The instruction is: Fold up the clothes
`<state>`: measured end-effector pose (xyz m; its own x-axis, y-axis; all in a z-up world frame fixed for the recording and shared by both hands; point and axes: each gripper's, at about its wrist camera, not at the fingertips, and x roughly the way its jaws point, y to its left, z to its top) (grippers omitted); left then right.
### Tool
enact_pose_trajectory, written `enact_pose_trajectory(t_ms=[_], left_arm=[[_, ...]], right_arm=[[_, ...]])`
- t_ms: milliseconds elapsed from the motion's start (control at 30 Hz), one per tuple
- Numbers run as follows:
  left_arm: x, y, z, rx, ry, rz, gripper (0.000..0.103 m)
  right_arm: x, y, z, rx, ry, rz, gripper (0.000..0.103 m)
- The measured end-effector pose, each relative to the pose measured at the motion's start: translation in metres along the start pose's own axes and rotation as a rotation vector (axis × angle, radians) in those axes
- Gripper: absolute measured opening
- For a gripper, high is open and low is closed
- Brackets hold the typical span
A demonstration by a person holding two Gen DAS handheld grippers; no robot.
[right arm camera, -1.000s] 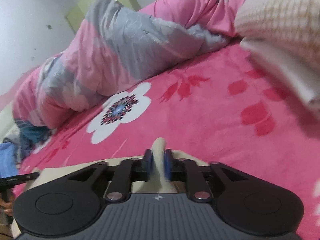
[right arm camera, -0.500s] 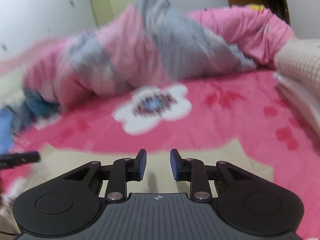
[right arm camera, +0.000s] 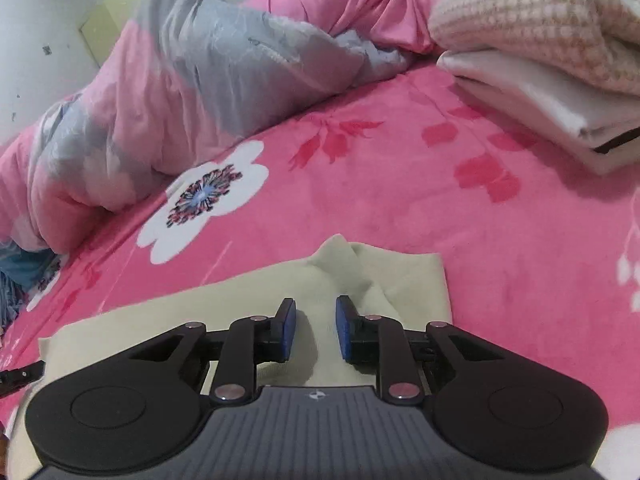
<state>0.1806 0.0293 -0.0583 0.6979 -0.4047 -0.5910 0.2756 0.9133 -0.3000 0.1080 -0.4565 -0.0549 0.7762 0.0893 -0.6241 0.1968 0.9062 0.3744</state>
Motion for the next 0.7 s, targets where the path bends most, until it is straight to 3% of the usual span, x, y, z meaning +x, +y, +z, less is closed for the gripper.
enact_pose_trajectory(t_ms=[133, 233, 300, 333, 400, 500, 633, 700], left_arm=[[-0.012, -0.007, 0.007, 0.013, -0.022, -0.015, 0.042], [-0.014, -0.015, 0.014, 0.028, -0.042, -0.049, 0.043], [-0.002, -0.021, 0.018, 0.020, -0.003, -0.095, 0.055], [0.006, -0.021, 0.018, 0.002, 0.017, -0.101, 0.055], [0.021, -0.018, 0.015, -0.023, 0.031, -0.056, 0.052], [0.022, -0.016, 0.013, -0.037, 0.021, -0.041, 0.052], [0.012, -0.021, 0.015, -0.008, -0.014, -0.003, 0.054], [0.014, -0.021, 0.016, 0.010, -0.012, 0.017, 0.054]], right_arm=[[-0.030, 0.015, 0.004, 0.007, -0.068, 0.038, 0.024], [-0.039, 0.032, 0.005, -0.063, -0.105, 0.051, 0.024], [-0.024, 0.034, 0.005, -0.106, -0.093, -0.005, 0.024], [-0.016, 0.035, 0.005, -0.128, -0.086, -0.033, 0.024], [0.012, 0.024, -0.003, -0.136, -0.001, -0.112, 0.023], [0.006, 0.016, -0.001, -0.084, -0.010, -0.079, 0.023], [-0.012, 0.022, 0.004, -0.098, -0.072, -0.090, 0.024], [-0.005, 0.018, 0.001, -0.099, -0.056, -0.118, 0.023]])
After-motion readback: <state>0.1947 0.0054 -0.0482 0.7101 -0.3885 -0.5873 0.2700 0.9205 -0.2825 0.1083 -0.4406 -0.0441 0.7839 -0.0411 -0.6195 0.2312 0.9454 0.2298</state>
